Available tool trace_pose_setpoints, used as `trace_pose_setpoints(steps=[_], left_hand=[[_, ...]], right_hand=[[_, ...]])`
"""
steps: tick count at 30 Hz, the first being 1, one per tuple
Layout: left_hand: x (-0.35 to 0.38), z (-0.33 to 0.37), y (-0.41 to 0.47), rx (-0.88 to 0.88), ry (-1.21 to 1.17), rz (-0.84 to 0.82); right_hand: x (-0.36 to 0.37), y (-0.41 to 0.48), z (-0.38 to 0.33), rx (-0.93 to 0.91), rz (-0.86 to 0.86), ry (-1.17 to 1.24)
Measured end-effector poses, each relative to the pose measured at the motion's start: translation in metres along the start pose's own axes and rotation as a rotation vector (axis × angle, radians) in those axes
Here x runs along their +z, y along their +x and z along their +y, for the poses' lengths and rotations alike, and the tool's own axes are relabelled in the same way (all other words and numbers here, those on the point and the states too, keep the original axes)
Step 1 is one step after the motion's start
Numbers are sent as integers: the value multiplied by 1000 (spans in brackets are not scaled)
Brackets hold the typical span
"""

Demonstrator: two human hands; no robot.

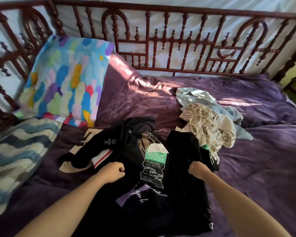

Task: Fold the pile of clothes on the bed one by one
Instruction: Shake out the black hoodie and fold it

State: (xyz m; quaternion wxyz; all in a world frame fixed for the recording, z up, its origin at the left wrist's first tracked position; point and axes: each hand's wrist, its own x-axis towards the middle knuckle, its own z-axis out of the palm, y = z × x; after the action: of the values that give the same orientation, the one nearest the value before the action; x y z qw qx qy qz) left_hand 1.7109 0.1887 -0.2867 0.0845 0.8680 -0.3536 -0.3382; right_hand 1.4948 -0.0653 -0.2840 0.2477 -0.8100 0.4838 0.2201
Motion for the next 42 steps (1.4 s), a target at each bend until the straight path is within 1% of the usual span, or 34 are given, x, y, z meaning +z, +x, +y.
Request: trace_pose_setpoints(steps=[3,8,11,13,15,20,23,25,26,28,30,33,35,38,40,42], left_hand=[[-7,24,18,49,21,71],[-21,56,63,166,110,232],[-26,70,102,203,140,270],[-29,77,126,195,171,273],[-32,82,149,158,222,229],[-21,84,188,100,351,53],[7,78,180,162,433,-17],[33,70,160,203,458,-98],[47,65,148,202,453,-146],[74,54,124,164,366,-216],[89,47,110,88,257,-238],[94,53,109,39,167,-138],[86,60,116,41,159,-21],[82,68,124,68,55,164],[74,79,134,6,-135,207],[70,86,145,-106,-240,211]], right_hand=[[-7,13,-13,-84,7,25],[-17,46,-25,-106,30,136],[-20,71,-33,-120,37,147],[-20,89,-38,-116,41,142],[-19,107,-42,-101,49,127],[-21,151,-54,-69,99,31],[-24,175,-62,-122,143,-65],[-25,189,-65,-187,139,-152],[-25,195,-66,-224,122,-198],[-23,205,-68,-287,63,-267],[-19,209,-69,-302,-8,-288],[-12,208,-66,-241,-67,-295],[-9,203,-61,-177,-90,-265],[-5,193,-52,-118,-125,-195],[-2,186,-45,-112,-157,-209],[2,179,-37,-121,-181,-269]])
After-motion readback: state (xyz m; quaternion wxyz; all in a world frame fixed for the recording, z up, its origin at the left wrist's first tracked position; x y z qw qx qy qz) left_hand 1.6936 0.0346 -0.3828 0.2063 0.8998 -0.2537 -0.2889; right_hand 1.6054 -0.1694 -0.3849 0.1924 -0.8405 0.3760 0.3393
